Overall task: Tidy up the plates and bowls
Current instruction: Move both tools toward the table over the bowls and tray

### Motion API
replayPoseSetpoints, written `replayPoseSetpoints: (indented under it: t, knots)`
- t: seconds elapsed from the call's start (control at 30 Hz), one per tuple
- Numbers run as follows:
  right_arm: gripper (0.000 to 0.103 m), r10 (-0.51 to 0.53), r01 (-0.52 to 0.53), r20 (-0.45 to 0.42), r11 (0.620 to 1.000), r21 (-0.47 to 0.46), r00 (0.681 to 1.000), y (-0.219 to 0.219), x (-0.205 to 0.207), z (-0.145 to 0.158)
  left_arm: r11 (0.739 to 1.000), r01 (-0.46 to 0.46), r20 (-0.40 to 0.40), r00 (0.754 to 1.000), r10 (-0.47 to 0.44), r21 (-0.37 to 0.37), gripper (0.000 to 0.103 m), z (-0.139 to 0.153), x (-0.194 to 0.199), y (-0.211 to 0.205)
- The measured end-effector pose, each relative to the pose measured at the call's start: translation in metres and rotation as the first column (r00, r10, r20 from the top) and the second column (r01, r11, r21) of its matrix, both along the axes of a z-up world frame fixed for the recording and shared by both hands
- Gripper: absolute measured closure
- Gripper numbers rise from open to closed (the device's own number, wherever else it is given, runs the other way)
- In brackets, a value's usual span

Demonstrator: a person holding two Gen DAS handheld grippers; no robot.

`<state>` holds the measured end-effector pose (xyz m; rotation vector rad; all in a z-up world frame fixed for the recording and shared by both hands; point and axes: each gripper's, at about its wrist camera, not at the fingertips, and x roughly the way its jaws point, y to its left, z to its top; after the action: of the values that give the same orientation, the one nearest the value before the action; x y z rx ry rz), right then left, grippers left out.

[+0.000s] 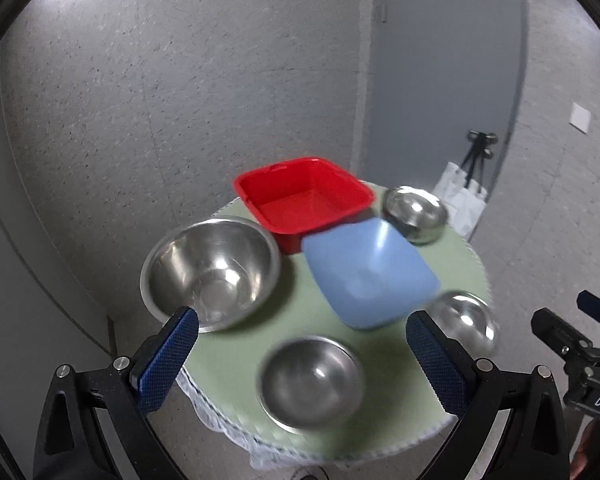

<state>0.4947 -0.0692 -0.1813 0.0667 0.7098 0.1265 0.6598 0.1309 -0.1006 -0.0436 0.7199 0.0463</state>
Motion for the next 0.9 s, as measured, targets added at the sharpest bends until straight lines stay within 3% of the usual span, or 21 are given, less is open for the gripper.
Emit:
replayPoseSetpoints:
  t: [0.17,0.3,0.47,0.57,0.7,0.77,0.9]
  knots:
    - [0.0,0.077,-0.076,-0.054,0.997,0.017,0.996,0.033,0.06,-0.011,0.995,-0.095,-0.046,0.994,0.095,0.005,0.001,-0.021,0.055,0.039]
    - [0.0,0.195,-0.195,-0.089,0.981,0.018,0.977,0.07,0.105,-0.022,0.975,-0.221,-0.086,0.972,0.22,0.005,0.001,-0.044,0.086,0.074]
    - [0.0,0.376,-0.373,-0.166,0.926,0.055,0.911,0.119,0.162,-0.047,0.921,-0.389,-0.145,0.91,0.389,0.025,0.001,-0.073,0.117,0.111]
    - [0.0,0.478,-0.471,-0.22,0.878,0.086,0.85,0.152,0.193,-0.061,0.891,-0.453,-0.18,0.874,0.451,0.028,0.001,-0.094,0.135,0.131]
    - [0.005,0.545,-0.541,-0.262,0.836,0.094,0.796,0.187,0.217,-0.077,0.86,-0.51,-0.222,0.838,0.499,0.007,0.002,-0.121,0.159,0.16]
    - [0.01,0.569,-0.566,-0.281,0.819,0.1,0.773,0.202,0.224,-0.088,0.856,-0.518,-0.243,0.829,0.505,0.012,0.003,-0.133,0.166,0.168]
    - [0.023,0.582,-0.583,-0.337,0.805,0.11,0.74,0.224,0.239,-0.113,0.86,-0.51,-0.297,0.818,0.492,0.02,0.014,-0.156,0.18,0.183]
